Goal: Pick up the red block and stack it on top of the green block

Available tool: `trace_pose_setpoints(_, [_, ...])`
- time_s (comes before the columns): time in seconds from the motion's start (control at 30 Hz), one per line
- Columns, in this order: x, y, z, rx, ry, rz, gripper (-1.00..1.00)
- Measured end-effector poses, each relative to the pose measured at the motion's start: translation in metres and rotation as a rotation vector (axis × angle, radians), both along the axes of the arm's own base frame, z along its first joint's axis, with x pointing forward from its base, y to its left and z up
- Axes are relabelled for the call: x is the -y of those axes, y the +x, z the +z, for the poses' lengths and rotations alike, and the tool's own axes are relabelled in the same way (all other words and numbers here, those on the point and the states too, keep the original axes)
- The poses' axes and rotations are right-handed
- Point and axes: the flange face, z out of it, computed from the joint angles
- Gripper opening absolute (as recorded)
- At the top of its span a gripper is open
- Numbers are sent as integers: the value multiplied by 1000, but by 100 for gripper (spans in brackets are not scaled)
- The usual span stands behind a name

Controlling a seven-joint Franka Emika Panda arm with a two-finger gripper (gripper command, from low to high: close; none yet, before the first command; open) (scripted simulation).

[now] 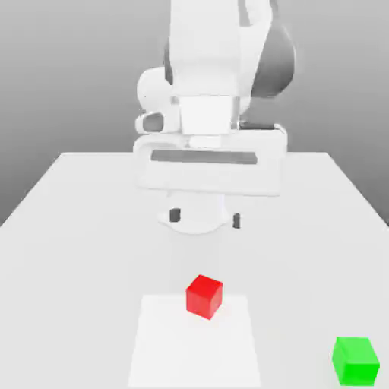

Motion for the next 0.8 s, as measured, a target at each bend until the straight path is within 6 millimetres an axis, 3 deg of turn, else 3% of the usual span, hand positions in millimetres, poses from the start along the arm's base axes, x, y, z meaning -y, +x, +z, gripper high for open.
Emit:
trace_pose_setpoints(0.1, [-1, -29, -74, -110, 1, -69, 0])
trace_pose_setpoints(0.27, [-2, -39, -128, -138, 3, -87, 0])
trace_pose_setpoints(0.3, [-2, -40, -136, -138, 3, -87, -100])
trace_pose_setpoints(0.53, [-2, -40, -138, -137, 3, -87, -100])
trace_pose_setpoints(0.8, [-4, -38, -80, -138, 0, -77, -100])
